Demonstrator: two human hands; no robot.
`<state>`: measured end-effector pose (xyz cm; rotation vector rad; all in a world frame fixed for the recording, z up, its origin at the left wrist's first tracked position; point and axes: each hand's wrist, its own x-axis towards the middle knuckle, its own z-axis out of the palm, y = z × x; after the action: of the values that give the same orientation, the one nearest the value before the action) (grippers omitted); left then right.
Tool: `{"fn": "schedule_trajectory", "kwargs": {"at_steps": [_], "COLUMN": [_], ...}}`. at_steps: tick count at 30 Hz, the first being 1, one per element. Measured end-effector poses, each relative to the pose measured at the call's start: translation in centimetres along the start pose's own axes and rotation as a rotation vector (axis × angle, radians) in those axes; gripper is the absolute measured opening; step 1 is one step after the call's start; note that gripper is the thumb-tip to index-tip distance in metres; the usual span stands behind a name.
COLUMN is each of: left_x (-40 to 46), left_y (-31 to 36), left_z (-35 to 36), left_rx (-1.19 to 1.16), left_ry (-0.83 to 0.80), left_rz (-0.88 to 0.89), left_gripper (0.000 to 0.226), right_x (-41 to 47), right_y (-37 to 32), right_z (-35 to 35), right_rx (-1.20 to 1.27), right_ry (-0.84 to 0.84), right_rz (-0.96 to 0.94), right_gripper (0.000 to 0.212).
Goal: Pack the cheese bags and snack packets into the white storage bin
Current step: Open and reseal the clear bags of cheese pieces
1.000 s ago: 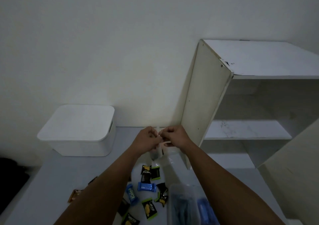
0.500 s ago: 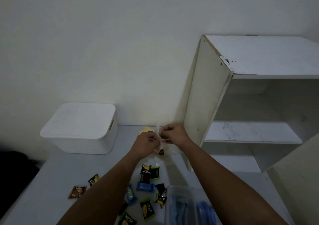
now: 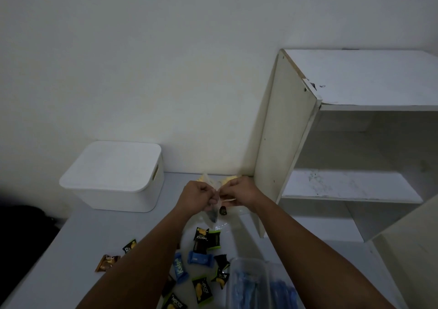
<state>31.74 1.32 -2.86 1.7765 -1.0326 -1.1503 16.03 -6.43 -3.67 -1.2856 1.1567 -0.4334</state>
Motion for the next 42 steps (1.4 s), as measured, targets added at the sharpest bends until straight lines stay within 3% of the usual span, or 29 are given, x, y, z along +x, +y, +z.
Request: {"fn": "schedule_trajectory", "kwargs": {"at_steps": [11, 14, 16, 18, 21, 25, 34, 42], "left_x": [-0.4, -0.5, 0.0, 0.3, 0.6, 1.3, 6.5, 13.5], "left_y": [0.5, 0.4, 0.3, 0.1, -0.5, -0.5, 0.4, -0.7], "left_z": [-0.2, -1.0, -2.3, -4.0, -6.4, -8.5, -9.9, -11.0], "left_rx": [-0.355, -0.325, -0.258, -0.214, -0.210, -0.206, -0.473, -0.637], "left_ry": [-0.033, 0.004, 0.135, 0.245, 0.228, 0.181, 0.257, 0.352], "left_rz": [-0.183, -0.144, -0.073, -0.007, 0.046, 0.069, 0.089, -0.025], "left_gripper": [0.019, 0.019, 0.017, 0.027, 0.044, 0.020, 0.029, 0.024], "right_x": [0.0, 0.0, 0.3, 0.9, 1.9, 3.0, 6.2, 12.5], "right_y": [0.2, -0.5, -1.5, -2.5, -4.0, -5.5, -6.4, -7.1], "right_z": [0.6, 0.8, 1.0, 1.0, 1.1, 1.2, 2.9, 5.6], "right_rx": [-0.051, -0.059, -0.068, -0.067, -0.071, -0.049, 0.125, 0.247], "right_ry": [0.017, 0.023, 0.017, -0.005, -0.112, -0.171, -0.068, 0.005], "right_rz": [-0.094, -0.132, -0.157, -0.166, -0.153, -0.114, -0.157, -0.127], "right_gripper": [0.007, 0.009, 0.012, 0.012, 0.010, 0.012, 0.027, 0.013]}}
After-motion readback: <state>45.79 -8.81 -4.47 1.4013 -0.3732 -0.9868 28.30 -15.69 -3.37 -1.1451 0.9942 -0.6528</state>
